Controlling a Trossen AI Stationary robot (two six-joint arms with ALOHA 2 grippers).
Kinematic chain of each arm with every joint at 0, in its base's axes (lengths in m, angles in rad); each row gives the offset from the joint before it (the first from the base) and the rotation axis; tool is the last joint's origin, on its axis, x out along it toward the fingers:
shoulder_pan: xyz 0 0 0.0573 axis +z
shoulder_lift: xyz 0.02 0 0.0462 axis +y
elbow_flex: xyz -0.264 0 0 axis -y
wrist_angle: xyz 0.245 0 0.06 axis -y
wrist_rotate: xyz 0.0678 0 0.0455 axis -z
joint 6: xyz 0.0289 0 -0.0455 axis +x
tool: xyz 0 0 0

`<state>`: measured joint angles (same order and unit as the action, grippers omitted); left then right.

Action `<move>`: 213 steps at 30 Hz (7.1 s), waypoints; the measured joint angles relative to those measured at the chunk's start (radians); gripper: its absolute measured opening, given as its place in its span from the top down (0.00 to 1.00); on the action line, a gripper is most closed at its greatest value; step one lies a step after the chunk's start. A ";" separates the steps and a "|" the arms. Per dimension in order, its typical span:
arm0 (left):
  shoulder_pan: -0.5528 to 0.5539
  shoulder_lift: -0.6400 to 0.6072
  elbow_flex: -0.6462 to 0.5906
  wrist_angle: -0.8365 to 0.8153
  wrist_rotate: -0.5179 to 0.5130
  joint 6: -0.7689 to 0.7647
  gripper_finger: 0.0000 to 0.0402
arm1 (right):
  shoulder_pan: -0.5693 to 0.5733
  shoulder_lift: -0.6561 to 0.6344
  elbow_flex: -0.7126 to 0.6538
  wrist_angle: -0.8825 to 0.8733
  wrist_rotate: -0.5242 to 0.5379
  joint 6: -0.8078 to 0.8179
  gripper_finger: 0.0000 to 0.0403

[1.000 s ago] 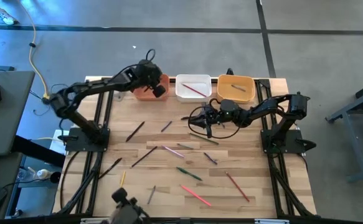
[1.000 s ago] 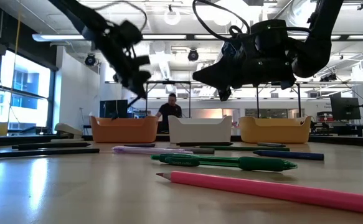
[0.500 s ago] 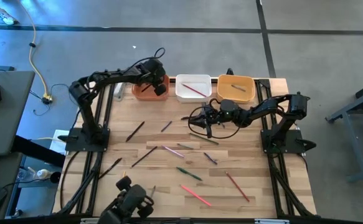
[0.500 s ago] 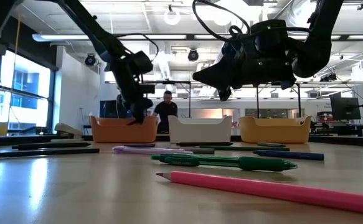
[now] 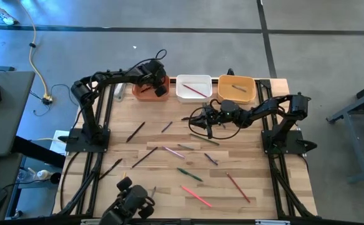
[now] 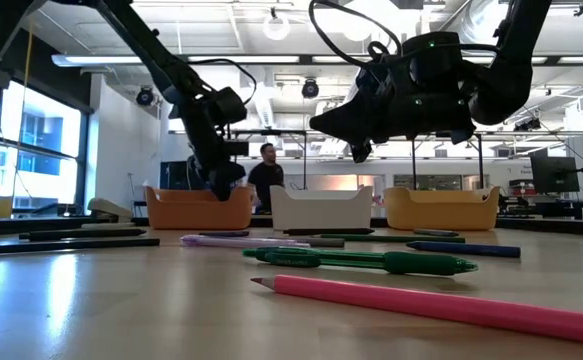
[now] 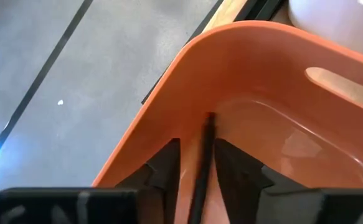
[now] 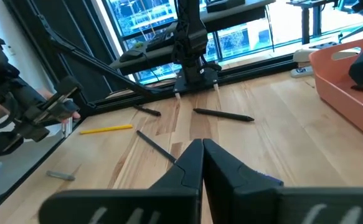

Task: Sort crayons/erasers/pens/pencils in bins
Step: Put the middle right black pen into the orange bin, then put the black pencil into the white bin, then put the middle left black pen into the orange bin

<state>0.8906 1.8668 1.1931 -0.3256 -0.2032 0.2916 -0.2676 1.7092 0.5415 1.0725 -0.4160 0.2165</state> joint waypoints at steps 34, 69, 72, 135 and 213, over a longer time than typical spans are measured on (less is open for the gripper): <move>-0.556 -0.524 -0.584 0.388 0.162 -0.299 1.00 | 0.061 -0.322 -0.001 -0.530 0.349 -0.199 1.00; -1.254 -0.425 -0.517 -0.253 0.077 -1.349 0.66 | 0.120 -0.340 0.000 -0.552 0.282 -0.261 1.00; -1.259 -0.394 -0.517 -0.254 0.071 -1.378 0.68 | 0.120 -0.340 0.000 -0.552 0.282 -0.261 1.00; -0.447 -0.440 -0.322 0.439 0.023 -0.322 0.98 | 0.119 -0.339 0.000 -0.560 0.296 -0.261 1.00; -0.624 -0.655 -0.443 -0.131 -0.047 -0.576 1.00 | -0.024 -0.339 -0.201 -0.203 0.180 -0.296 1.00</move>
<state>0.2665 1.2118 0.7498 -0.4562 -0.2499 -0.2845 -0.2917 1.3700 0.3409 0.8694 -0.2360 -0.0797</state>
